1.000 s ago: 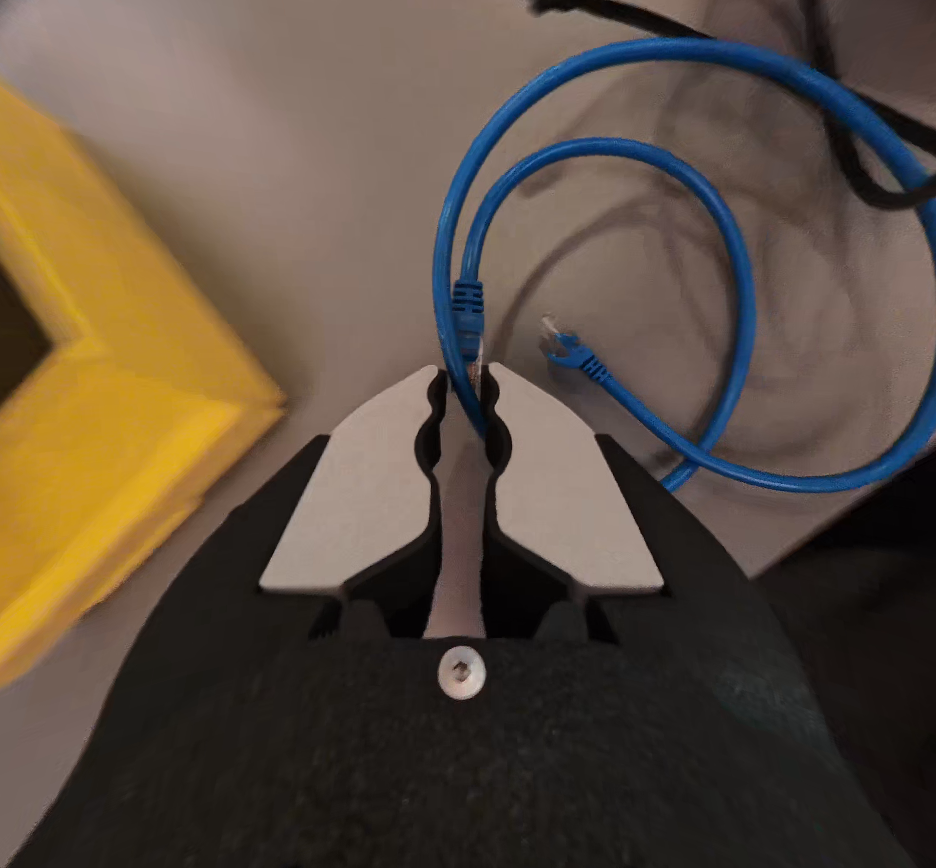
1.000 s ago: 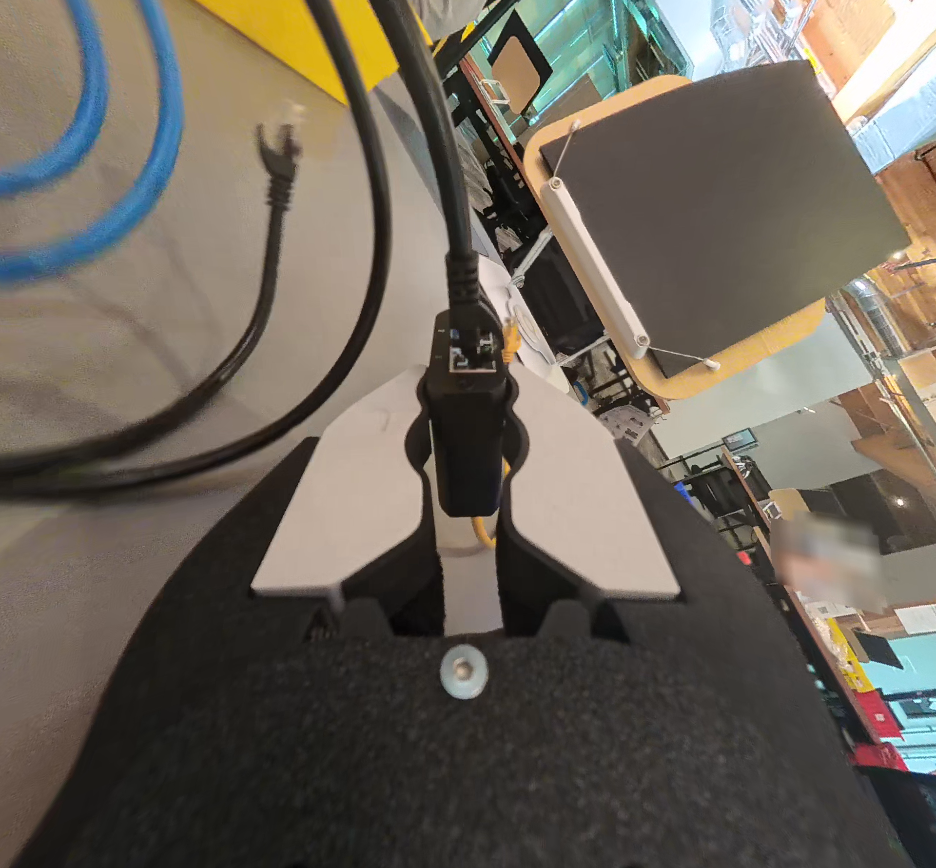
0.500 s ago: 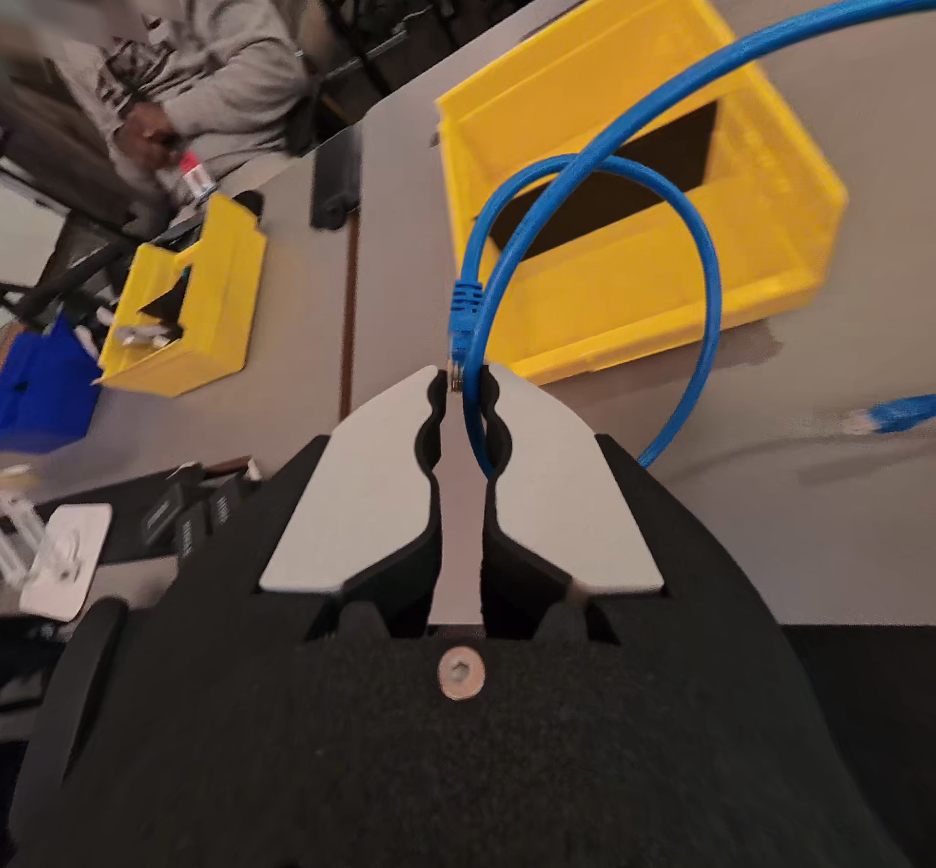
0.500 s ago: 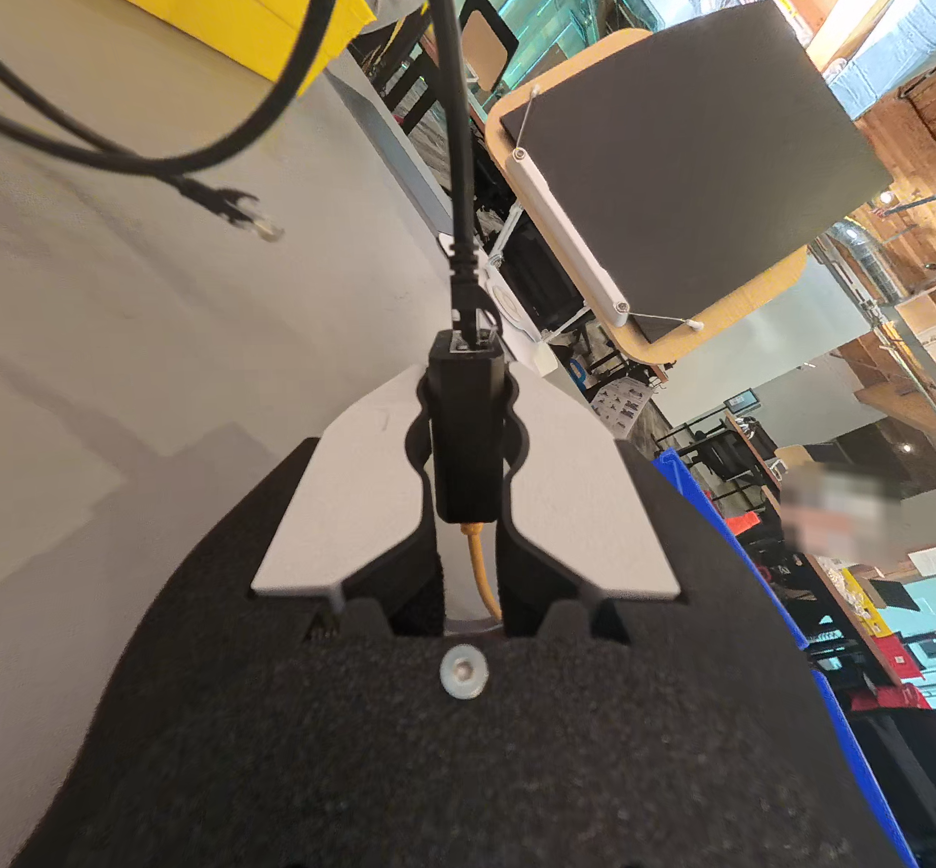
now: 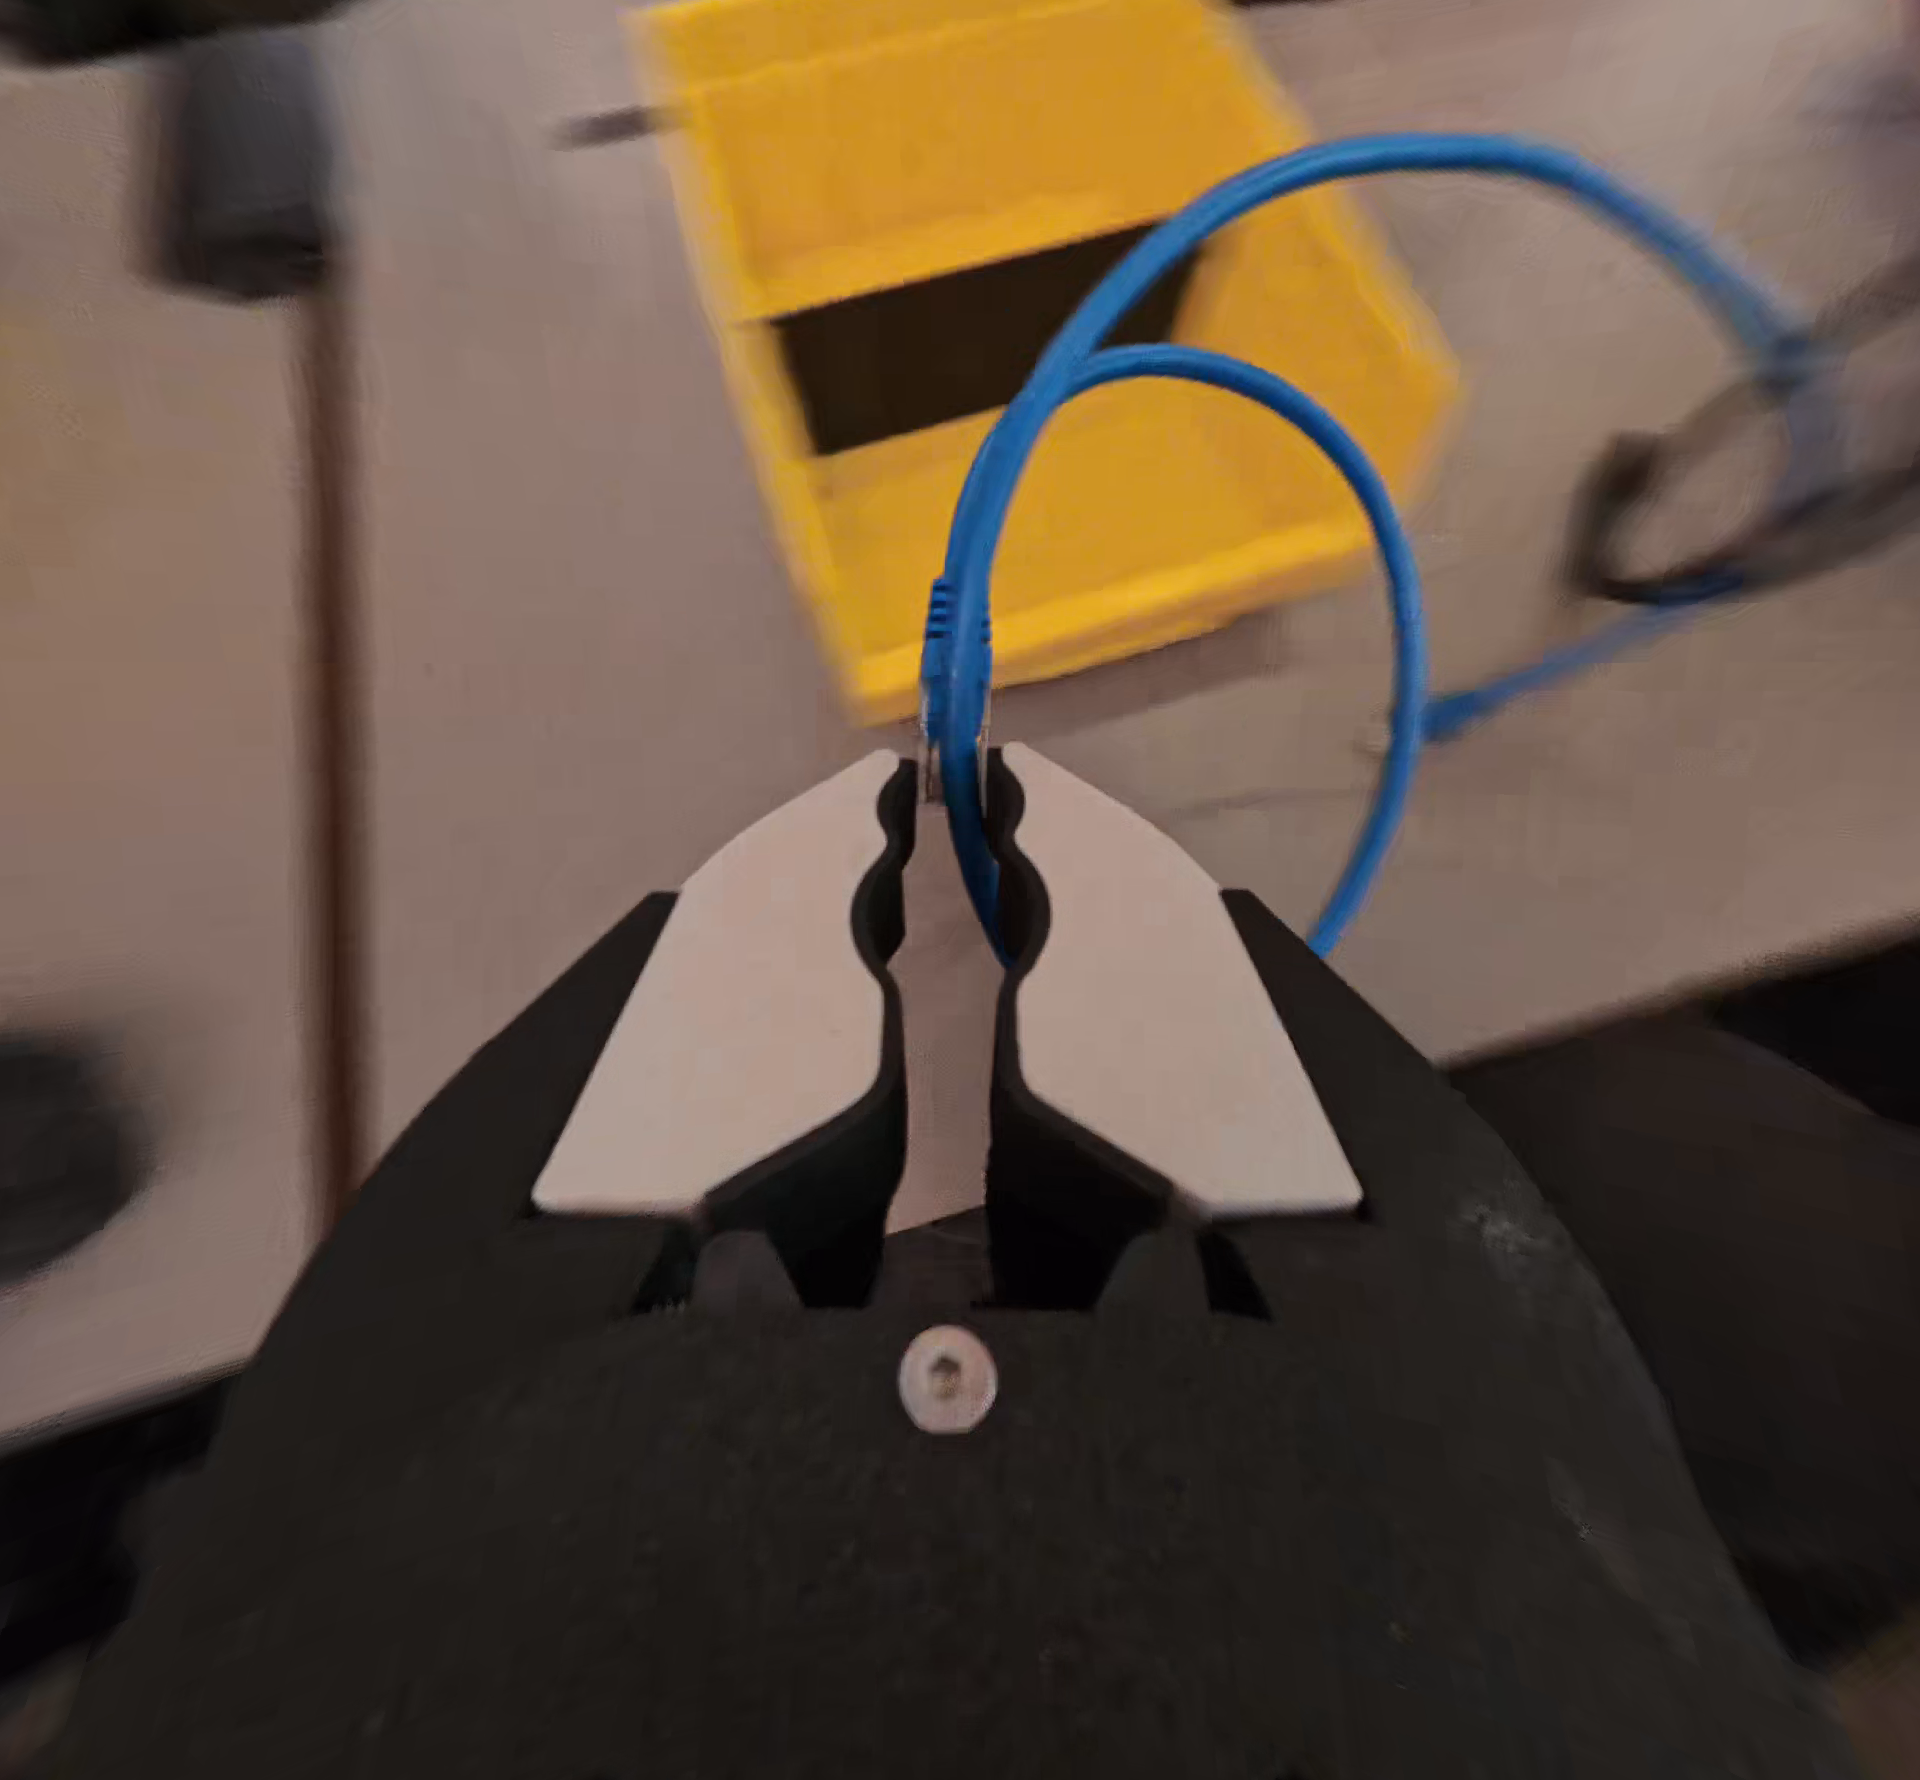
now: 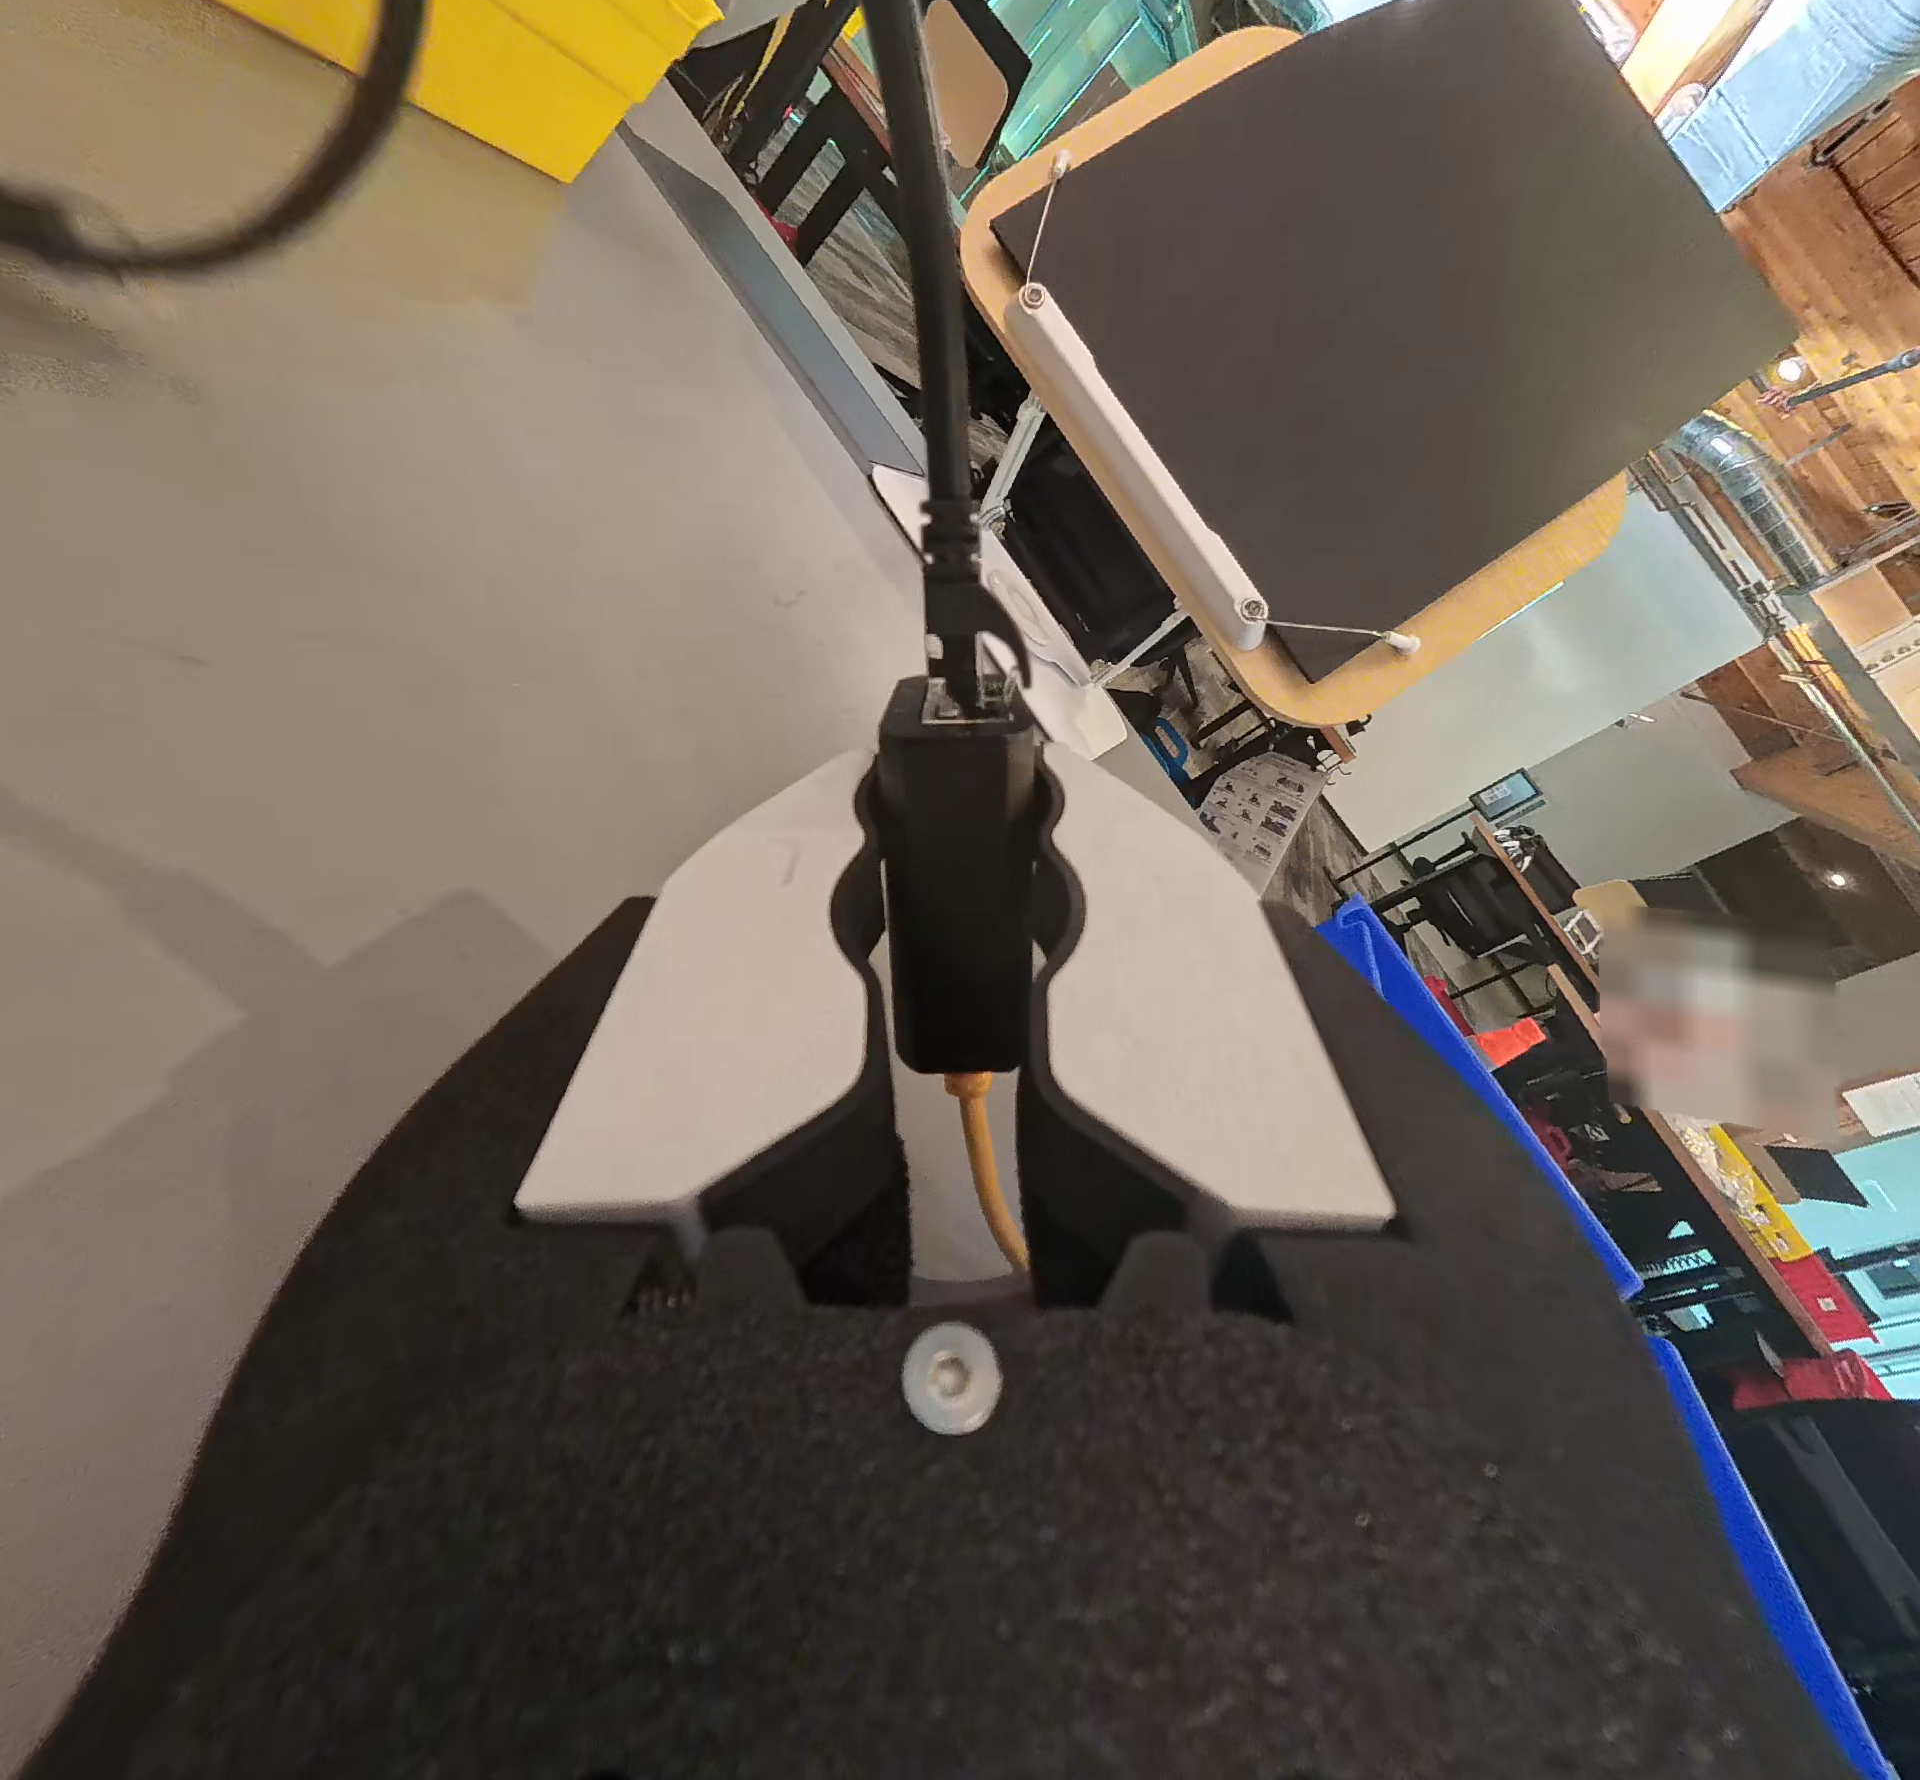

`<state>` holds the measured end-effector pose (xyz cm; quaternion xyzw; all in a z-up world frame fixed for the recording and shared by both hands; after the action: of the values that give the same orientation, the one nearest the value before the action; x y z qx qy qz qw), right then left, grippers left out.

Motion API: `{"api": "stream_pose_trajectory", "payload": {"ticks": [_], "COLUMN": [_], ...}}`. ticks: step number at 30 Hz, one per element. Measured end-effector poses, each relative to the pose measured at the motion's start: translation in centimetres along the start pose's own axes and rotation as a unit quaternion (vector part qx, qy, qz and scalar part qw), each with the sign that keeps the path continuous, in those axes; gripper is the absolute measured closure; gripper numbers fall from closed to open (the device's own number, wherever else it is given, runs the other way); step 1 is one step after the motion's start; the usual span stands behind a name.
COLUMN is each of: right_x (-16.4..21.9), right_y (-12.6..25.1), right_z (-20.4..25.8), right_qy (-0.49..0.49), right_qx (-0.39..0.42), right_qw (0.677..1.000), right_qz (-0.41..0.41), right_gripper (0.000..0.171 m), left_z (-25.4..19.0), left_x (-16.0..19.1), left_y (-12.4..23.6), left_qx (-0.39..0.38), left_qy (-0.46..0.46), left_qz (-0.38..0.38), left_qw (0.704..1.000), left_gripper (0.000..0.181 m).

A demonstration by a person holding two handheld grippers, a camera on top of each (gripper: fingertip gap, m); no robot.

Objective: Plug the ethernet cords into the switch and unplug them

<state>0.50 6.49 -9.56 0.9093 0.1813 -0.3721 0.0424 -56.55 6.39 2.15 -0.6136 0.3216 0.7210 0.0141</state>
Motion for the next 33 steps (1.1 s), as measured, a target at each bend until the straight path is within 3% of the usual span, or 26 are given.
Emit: {"api": "stream_pose_trajectory", "payload": {"ticks": [2, 4, 9, 11, 14, 17, 20, 22, 28, 33], "right_x": [-0.1, -0.1, -0.3, -0.2, -0.3, -0.5, -0.8, -1.0, -1.2, -1.2], "right_y": [0.1, 0.1, 0.2, 0.1, 0.0, 0.0, 0.0, 0.2, 0.6, 0.7], "right_z": [0.0, -0.1, -0.2, -0.1, 0.3, 0.6, 1.1, 1.4, 1.4, 1.2], "right_qy": [0.006, 0.007, 0.005, 0.015, 0.022, 0.03, 0.034, 0.035, 0.029, 0.01], "right_qx": [0.003, 0.008, 0.01, 0.007, -0.003, -0.012, -0.026, -0.038, -0.051, -0.056], "right_qw": [1.0, 1.0, 1.0, 1.0, 1.0, 0.999, 0.999, 0.998, 0.996, 0.996], "right_qz": [-0.002, -0.004, -0.01, -0.006, -0.007, -0.01, -0.026, -0.042, -0.067, -0.074], "right_gripper": [0.147, 0.147, 0.147, 0.147, 0.147, 0.147, 0.147, 0.147, 0.147, 0.147], "left_z": [-4.5, -8.1, -11.5, -12.6, -14.0, -17.4, -23.2, -26.2, -31.3, -33.5], "left_x": [-0.2, 0.9, 7.8, 9.2, 7.7, 3.5, 0.2, -0.6, 1.0, 2.8], "left_y": [-1.1, -2.7, -8.7, -10.0, -10.3, -9.8, -11.0, -13.6, -21.0, -22.8], "left_qx": [0.136, 0.212, 0.217, 0.227, 0.228, 0.274, 0.352, 0.374, 0.535, 0.565], "left_qy": [0.006, 0.008, 0.001, 0.0, -0.048, -0.149, -0.287, -0.354, -0.295, -0.311], "left_qz": [0.013, 0.067, 0.253, 0.28, 0.266, 0.19, 0.074, 0.037, 0.138, 0.128], "left_qw": [0.991, 0.975, 0.943, 0.933, 0.935, 0.931, 0.888, 0.856, 0.78, 0.753], "left_gripper": [0.169, 0.169, 0.168, 0.162, 0.149, 0.136, 0.146, 0.148, 0.145, 0.146]}}
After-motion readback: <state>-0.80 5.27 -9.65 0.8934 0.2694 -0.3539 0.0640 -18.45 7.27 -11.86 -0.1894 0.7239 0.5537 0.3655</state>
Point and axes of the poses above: each gripper's, where its closed fingertips meet, y back along the fingers, x out of its underside, z = x × y across the jaws, the point moved 7 cm from there along y, back along the fingers, and after that the axes turned 12 degrees about -z, right-handed, at the moved point
